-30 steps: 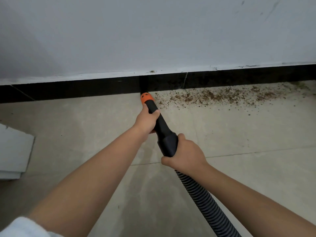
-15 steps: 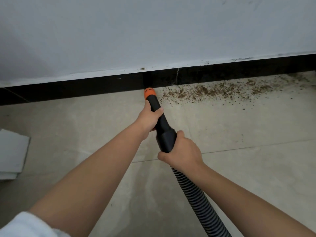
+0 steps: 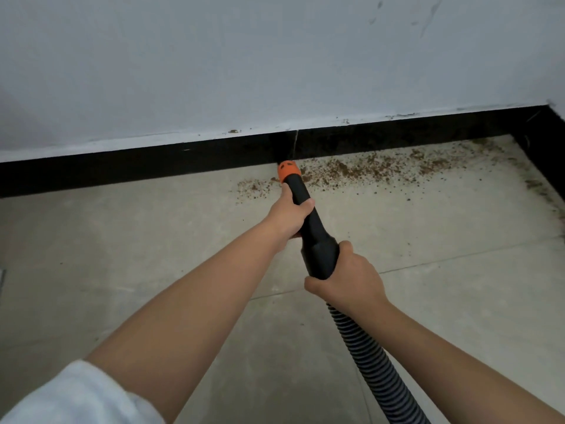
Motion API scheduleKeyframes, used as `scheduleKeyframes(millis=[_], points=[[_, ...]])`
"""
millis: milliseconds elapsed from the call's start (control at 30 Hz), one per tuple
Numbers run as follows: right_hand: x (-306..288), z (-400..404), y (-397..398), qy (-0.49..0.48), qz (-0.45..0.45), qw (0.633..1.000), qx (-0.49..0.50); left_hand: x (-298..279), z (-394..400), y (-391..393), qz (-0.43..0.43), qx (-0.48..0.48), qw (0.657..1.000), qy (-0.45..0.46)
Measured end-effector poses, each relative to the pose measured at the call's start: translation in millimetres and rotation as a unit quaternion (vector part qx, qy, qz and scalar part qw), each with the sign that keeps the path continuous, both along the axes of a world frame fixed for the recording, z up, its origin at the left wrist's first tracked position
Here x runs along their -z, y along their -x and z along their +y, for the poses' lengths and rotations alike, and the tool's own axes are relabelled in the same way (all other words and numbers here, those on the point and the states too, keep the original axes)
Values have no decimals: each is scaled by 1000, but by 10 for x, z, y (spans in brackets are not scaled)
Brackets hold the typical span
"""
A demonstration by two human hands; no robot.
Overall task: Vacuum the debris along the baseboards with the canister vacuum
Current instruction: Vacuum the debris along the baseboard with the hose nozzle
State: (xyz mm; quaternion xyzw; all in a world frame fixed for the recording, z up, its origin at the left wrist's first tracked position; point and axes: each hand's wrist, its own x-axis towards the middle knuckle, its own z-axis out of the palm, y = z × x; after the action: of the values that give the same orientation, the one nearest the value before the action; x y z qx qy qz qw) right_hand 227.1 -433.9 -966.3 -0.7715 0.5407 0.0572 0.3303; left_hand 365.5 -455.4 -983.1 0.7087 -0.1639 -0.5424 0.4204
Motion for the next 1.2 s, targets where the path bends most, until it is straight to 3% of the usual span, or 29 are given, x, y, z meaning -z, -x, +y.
scheduleKeyframes(millis=[633,1200], points=[[58,-292,336,-6,-32,997,77,-122,-404,397,-10,61,998,-5],[66,-90,185,-19,-33,999,0,-85,-16,214,-47,0,999,4]])
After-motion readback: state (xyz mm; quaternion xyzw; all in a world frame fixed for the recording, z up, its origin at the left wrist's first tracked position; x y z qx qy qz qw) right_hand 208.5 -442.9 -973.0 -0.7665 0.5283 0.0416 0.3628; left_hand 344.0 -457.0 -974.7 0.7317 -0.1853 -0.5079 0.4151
